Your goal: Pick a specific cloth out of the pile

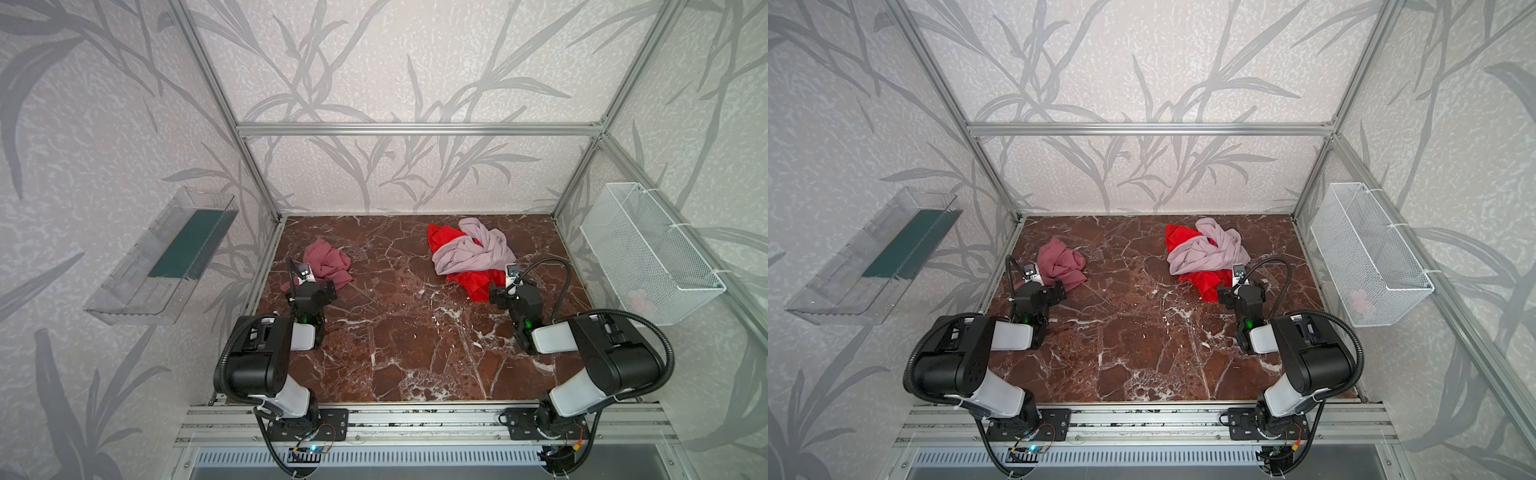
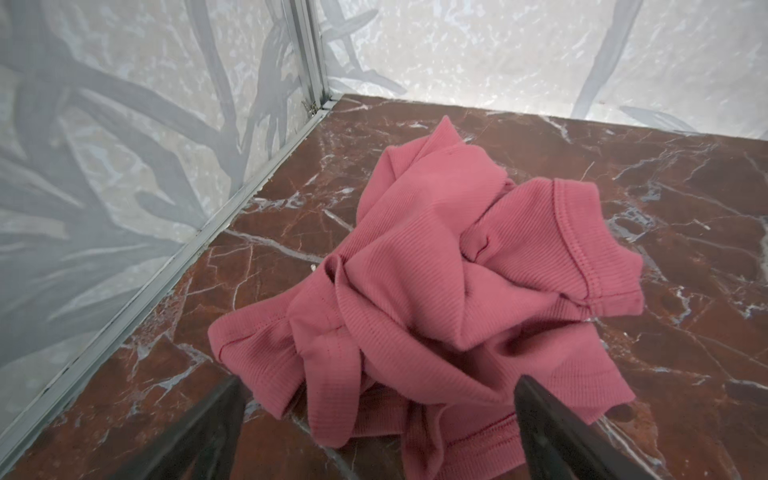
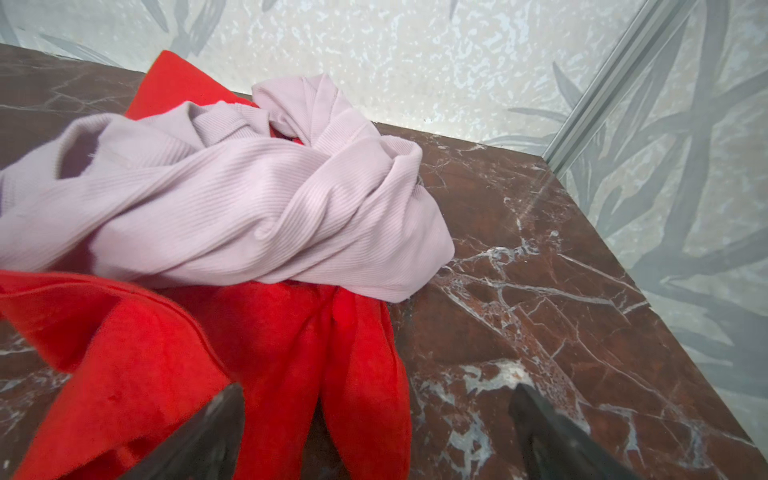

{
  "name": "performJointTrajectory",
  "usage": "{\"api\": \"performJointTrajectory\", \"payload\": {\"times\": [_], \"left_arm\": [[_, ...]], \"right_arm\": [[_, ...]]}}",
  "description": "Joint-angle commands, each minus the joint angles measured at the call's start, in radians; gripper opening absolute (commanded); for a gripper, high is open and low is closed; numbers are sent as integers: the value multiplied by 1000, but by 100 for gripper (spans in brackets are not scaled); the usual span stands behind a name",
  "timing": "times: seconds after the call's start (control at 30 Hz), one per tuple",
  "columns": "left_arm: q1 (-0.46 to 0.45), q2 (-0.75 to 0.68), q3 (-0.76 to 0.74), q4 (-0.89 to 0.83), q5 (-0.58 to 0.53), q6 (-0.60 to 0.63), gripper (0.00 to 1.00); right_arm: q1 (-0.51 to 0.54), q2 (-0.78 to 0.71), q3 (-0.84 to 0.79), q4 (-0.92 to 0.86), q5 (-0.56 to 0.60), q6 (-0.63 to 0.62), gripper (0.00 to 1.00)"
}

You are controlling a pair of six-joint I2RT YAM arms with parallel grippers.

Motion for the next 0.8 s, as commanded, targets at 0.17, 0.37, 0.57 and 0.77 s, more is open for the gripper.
{"api": "performJointTrajectory", "payload": {"times": [0.17, 0.37, 0.57, 0.77], "left_arm": [[3, 2, -6, 74, 16, 23, 99], [3, 2, -7, 73, 17, 23, 99], [2, 2, -6, 73, 18, 24, 99], [3, 2, -6, 74, 19, 24, 99]], "right_arm": [[1, 9, -3, 69, -24, -13, 99], [1, 10, -3, 74, -23, -16, 99], [1, 11, 1, 68, -25, -14, 99], [-17, 3, 22, 18, -50, 4, 99]]}}
